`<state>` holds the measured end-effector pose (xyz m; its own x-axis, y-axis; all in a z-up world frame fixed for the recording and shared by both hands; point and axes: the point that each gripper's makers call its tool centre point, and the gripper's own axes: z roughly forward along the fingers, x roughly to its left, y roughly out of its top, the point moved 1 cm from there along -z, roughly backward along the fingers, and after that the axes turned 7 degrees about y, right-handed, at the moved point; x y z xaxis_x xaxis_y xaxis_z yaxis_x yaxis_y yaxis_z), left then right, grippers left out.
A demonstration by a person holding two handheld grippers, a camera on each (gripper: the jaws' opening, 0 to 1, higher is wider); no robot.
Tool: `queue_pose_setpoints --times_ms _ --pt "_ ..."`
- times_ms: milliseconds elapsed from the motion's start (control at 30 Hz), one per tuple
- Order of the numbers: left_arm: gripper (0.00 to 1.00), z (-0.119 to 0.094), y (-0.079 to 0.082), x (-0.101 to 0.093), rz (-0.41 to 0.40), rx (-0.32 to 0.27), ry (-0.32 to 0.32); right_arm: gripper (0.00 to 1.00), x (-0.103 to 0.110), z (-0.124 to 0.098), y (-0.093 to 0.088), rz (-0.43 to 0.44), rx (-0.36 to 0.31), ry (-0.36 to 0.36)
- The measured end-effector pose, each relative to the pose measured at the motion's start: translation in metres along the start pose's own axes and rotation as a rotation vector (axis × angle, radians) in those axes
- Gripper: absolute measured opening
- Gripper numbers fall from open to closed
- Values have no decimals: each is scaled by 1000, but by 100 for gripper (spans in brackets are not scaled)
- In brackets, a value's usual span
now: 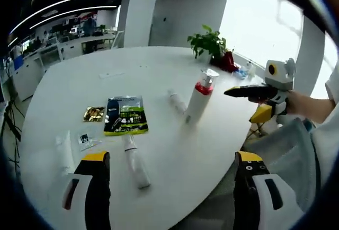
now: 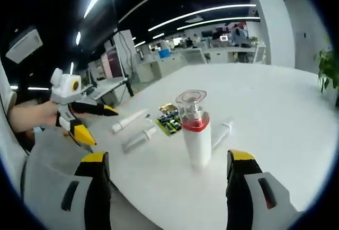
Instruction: Arrange the skincare products in the storage area until every visible bottle or jar stands upright without overlapping.
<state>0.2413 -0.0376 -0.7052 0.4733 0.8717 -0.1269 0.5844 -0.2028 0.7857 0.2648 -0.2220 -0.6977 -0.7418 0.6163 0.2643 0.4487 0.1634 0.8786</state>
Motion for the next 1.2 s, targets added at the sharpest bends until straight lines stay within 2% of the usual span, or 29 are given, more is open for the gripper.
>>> queue_pose_setpoints --times_ms 233,667,867,933,1033,1200 --pt "97 -19 -6 14 -24 -19 46 94 13 -8 11 0 -32 -18" --pt "99 -45 -12 18 -58 -36 78 99 29 -23 22 0 -80 -26" --pt "99 -58 -21 18 -66 -36 109 100 40 -24 18 4 -78 -14" --pt "99 -61 -23 20 -64 -35 120 100 42 -26 21 -34 -75 -23" --pt "99 -65 -26 24 -74 -41 137 100 49 -26 23 -36 -89 -10" --pt "99 -66 -32 26 -91 -43 153 100 52 -25 21 -73 -75 -9"
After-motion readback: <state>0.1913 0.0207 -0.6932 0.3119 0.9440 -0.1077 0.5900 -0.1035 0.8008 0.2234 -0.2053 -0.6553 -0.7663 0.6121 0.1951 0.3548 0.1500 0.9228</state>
